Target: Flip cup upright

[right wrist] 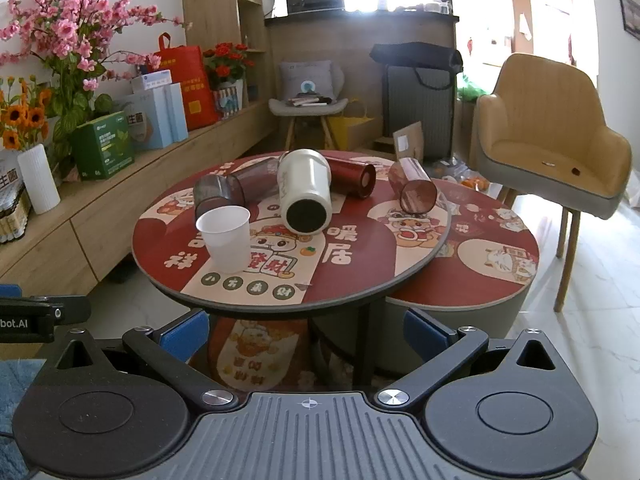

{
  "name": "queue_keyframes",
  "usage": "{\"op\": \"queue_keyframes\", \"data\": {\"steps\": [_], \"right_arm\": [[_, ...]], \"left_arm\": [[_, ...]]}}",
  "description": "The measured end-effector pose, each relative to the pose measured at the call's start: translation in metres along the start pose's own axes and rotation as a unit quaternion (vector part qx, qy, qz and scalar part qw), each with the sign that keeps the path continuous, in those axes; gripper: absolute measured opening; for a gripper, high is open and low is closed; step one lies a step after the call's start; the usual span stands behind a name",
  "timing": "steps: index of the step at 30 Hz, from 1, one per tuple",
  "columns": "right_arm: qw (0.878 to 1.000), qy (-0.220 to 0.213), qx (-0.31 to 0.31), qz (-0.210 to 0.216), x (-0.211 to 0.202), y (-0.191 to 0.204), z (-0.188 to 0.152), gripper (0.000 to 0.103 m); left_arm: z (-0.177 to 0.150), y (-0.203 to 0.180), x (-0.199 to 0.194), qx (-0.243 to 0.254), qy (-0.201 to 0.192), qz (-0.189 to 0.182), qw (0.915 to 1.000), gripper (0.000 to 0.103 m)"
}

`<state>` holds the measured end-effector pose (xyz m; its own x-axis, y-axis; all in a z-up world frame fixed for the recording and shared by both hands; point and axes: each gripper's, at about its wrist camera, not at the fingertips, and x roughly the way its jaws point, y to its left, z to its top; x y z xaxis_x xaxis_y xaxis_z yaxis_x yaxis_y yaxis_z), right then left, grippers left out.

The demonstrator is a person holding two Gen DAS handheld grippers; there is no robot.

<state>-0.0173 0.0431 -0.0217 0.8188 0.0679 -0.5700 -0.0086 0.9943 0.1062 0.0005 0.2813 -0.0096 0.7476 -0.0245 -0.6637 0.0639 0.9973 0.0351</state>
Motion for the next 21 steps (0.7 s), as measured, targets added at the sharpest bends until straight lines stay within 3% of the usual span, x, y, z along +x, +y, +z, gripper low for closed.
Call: {"op": "queue_keyframes", "data": {"steps": [21], "right_arm": [[1.0, 0.008, 0.002, -0.008, 0.0049, 0.003, -0.0001, 0.103]], "left_arm": [[-0.0012, 0.0026, 0.0002, 0.002, 0.001, -0.008, 1.0, 0.103]]}}
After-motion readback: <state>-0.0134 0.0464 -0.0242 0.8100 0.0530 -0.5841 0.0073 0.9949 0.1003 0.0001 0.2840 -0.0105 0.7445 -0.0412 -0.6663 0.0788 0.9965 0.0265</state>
